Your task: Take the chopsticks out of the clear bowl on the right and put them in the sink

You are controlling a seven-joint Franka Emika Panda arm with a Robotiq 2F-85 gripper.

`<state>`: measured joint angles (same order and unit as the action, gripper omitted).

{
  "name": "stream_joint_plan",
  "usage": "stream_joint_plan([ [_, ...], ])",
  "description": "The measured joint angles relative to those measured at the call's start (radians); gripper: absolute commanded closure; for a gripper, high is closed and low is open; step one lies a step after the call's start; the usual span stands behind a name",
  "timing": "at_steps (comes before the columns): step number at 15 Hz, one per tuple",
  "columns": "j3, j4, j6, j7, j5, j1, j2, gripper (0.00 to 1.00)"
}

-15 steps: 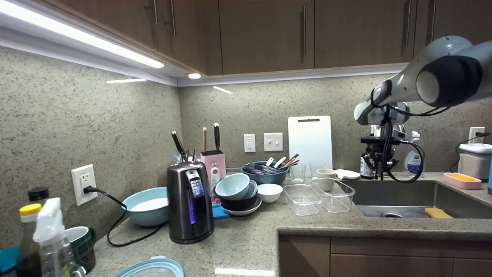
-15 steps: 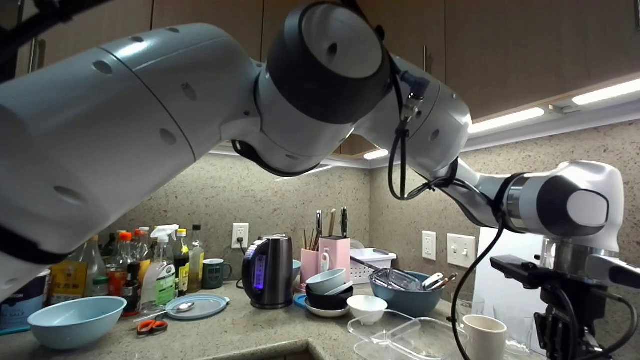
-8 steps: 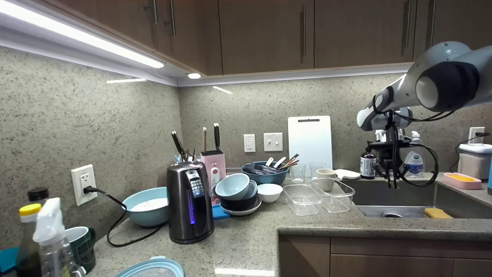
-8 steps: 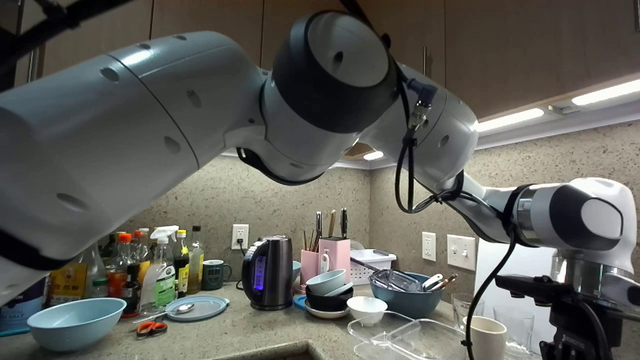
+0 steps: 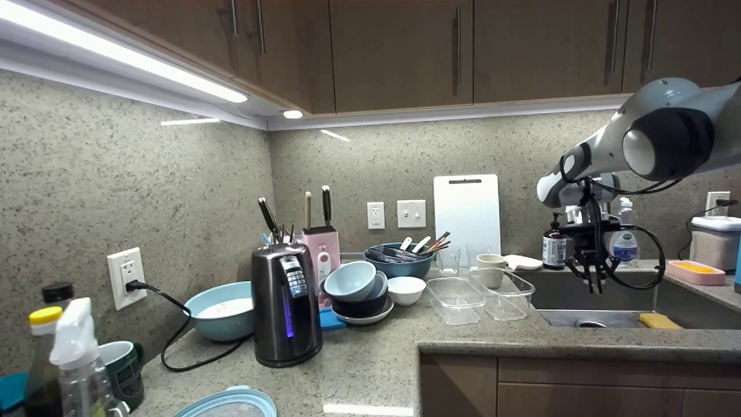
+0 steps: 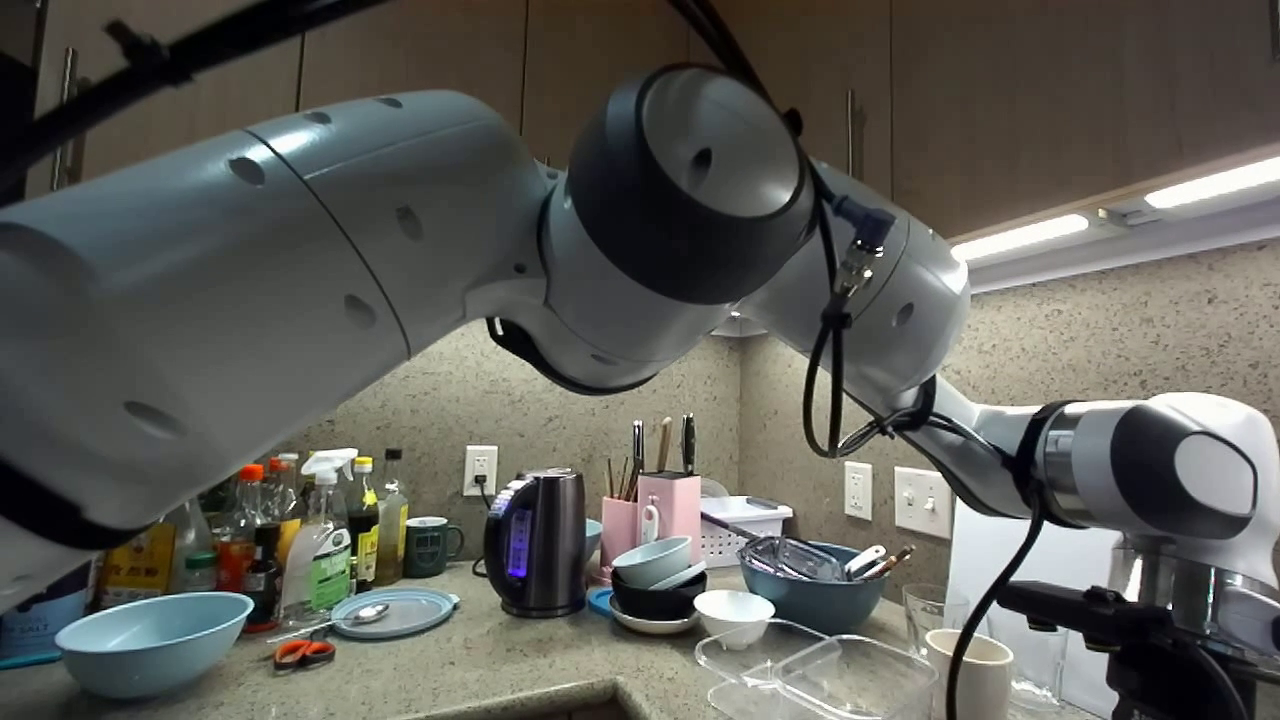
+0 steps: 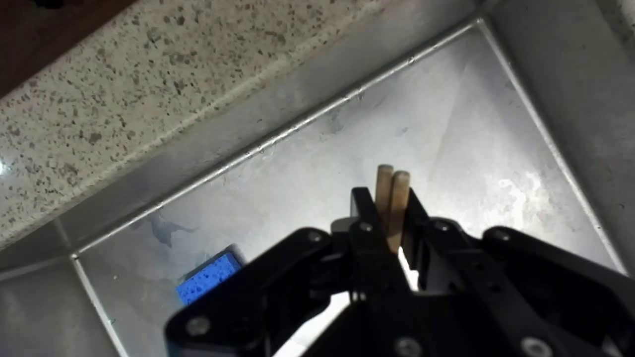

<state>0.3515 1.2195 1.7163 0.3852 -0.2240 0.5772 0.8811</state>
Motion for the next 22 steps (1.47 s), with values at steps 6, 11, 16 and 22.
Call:
stream_joint_plan([
  [6, 0.001, 0.005, 0.113, 0.037, 0.003, -0.101, 0.014, 0.96],
  [11, 0.007, 0.003, 0.113, 0.039, 0.024, -0.182, 0.036, 0.96],
  [16, 0.008, -0.013, 0.076, 0.038, 0.08, -0.171, 0.073, 0.6],
  [22, 0.007, -0.06, 0.004, 0.038, 0.102, -0.143, 0.097, 0.27],
])
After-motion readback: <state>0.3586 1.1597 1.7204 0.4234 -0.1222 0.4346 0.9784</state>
